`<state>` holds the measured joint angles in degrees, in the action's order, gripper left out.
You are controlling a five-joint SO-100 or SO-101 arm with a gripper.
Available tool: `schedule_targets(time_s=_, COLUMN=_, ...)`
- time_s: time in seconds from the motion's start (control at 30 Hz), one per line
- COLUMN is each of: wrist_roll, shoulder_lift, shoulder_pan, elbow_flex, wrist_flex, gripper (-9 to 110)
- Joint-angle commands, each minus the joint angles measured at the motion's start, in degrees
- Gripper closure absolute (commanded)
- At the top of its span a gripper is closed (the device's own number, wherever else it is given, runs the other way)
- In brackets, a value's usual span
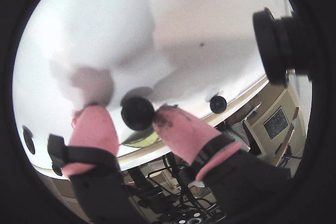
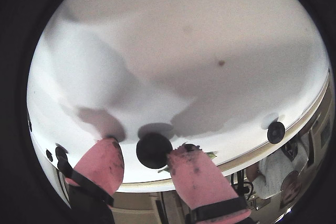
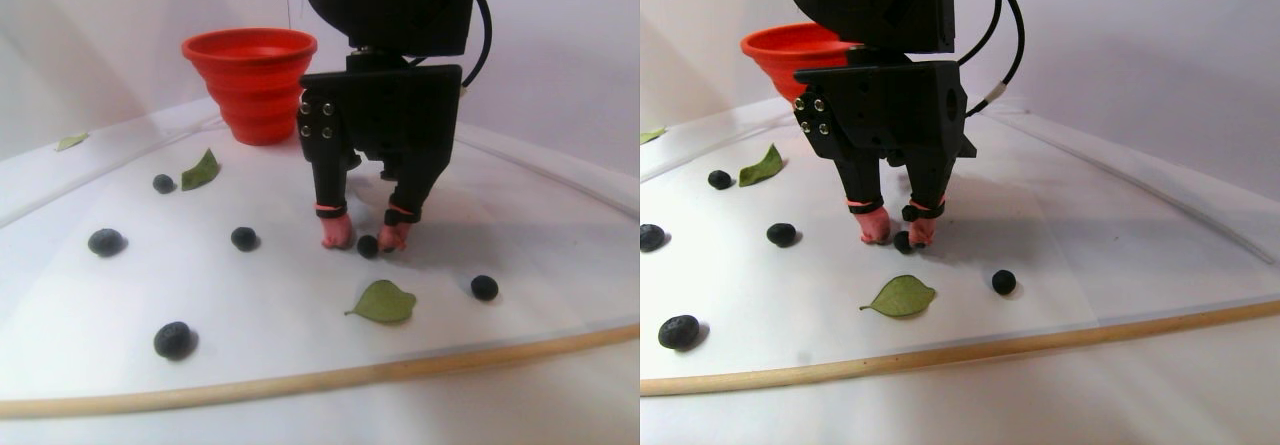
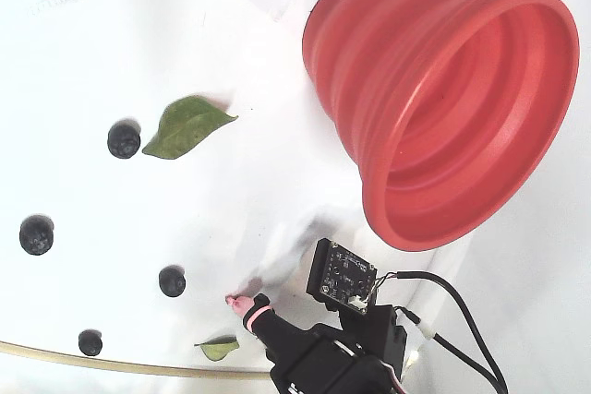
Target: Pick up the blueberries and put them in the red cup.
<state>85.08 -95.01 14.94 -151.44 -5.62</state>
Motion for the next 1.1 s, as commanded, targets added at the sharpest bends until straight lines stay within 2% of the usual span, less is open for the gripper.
schedule_targets(time_s=0.0, wrist_roll=0.97, shoulder_lift=-0.18, shoulder_pan=1.41, elbow_flex=-0.18, wrist_flex=-0.35, gripper=88)
schedule_targets(time_s=0.63, wrist_roll=1.14, shoulder_lift=-1.76, shoulder_pan=1.41, elbow_flex=-1.32, wrist_flex=-0.88, gripper=92)
schedule_targets(time_s=1.07, wrist_roll=-0.44, shoulder_lift=-12.83, shoulder_pan=0.62, elbow_flex=-2.64, wrist_flex=8.53, gripper=92)
